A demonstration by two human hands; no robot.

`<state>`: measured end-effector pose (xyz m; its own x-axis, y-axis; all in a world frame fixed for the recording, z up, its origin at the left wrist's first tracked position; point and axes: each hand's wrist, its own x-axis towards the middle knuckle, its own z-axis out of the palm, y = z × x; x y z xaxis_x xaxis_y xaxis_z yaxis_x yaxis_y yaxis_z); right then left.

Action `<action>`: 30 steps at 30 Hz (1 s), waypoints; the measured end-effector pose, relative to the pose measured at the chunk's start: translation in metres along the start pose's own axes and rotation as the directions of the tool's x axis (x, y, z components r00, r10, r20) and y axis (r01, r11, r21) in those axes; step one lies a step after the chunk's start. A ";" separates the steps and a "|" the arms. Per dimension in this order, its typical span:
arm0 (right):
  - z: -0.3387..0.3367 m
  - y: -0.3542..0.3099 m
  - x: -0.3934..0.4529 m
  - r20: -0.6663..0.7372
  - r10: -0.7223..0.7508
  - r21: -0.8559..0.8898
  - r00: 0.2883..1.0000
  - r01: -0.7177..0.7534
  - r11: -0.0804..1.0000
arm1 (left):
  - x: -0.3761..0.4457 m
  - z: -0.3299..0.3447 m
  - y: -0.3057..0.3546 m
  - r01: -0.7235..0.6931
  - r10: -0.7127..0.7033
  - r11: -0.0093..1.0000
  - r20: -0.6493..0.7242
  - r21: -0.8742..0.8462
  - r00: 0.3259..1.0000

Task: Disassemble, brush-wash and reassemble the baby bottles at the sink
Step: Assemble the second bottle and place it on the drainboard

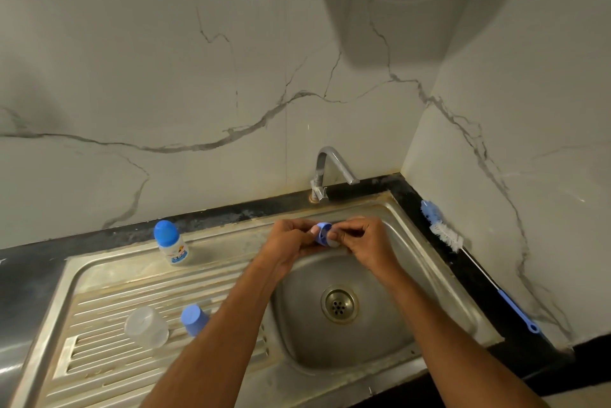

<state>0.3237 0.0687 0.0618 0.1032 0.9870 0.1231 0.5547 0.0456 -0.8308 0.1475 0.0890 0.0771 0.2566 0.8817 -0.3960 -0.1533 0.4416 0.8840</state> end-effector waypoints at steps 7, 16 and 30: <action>0.007 0.006 -0.005 -0.081 0.019 0.064 0.997 -0.014 0.998 | -0.002 0.004 -0.006 0.065 -0.060 0.995 0.064 -0.075 0.996; -0.001 0.001 -0.007 0.013 0.111 0.293 0.994 -0.110 0.950 | -0.004 0.001 -0.010 0.131 -0.103 0.972 0.147 -0.194 0.984; 0.002 -0.015 -0.008 0.035 -0.079 0.082 0.996 0.076 0.994 | 0.012 0.010 -0.013 0.176 -0.181 0.982 -0.070 -0.069 0.981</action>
<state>0.3128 0.0607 0.0723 0.0297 0.9851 0.1693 0.4918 0.1330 -0.8605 0.1624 0.0919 0.0640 0.2123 0.7969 -0.5656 -0.1713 0.6002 0.7813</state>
